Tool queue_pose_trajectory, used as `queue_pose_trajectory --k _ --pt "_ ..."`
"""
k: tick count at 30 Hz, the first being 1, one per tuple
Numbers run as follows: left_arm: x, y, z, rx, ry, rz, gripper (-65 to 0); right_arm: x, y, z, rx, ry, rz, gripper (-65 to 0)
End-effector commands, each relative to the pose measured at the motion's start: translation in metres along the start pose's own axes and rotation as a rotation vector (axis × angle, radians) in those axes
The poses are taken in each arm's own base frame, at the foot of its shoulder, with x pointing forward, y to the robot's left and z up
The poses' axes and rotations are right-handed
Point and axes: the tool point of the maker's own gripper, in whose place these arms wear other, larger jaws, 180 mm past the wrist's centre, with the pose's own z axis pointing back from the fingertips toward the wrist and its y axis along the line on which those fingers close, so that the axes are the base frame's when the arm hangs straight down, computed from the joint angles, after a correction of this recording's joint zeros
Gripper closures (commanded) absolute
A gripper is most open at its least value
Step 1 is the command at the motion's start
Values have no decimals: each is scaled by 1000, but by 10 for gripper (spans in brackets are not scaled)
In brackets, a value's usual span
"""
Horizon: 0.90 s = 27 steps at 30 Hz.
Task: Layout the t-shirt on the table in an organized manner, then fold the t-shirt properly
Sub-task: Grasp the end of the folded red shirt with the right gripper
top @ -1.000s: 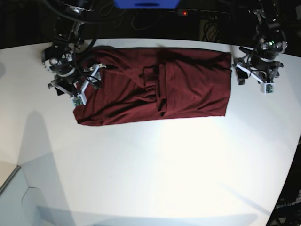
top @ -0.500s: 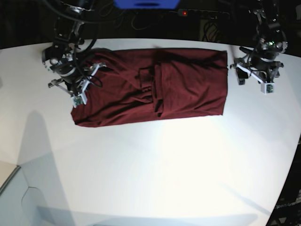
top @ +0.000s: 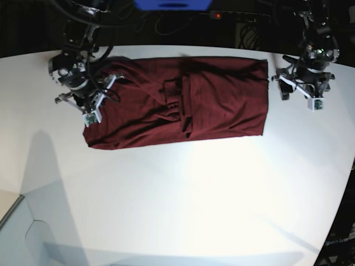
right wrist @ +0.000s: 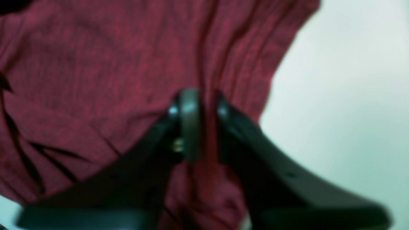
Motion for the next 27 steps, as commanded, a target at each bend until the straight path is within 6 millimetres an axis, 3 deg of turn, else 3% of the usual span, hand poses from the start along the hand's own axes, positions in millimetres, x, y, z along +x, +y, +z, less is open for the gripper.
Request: queue_pose_trajectory --k 1,4,7,13,22,27 --pt "15 5 3 10 -44 -14 -431 23 -8 8 -29 -76 2 -166" --pt "15 5 3 9 -46 -14 -431 38 -18 20 -70 -121 17 -282" --pt "15 5 3 10 -46 -15 -431 43 -21 24 -82 -136 22 -337" --pt "15 5 3 10 -44 -15 -431 41 -20 9 -56 -116 -4 -344" --pt "13 5 3 11 -40 -16 -431 18 -49 -6 -89 13 -119 -360" --pt "14 5 3 11 -44 -16 -431 16 -47 -8 -83 24 -120 -366"
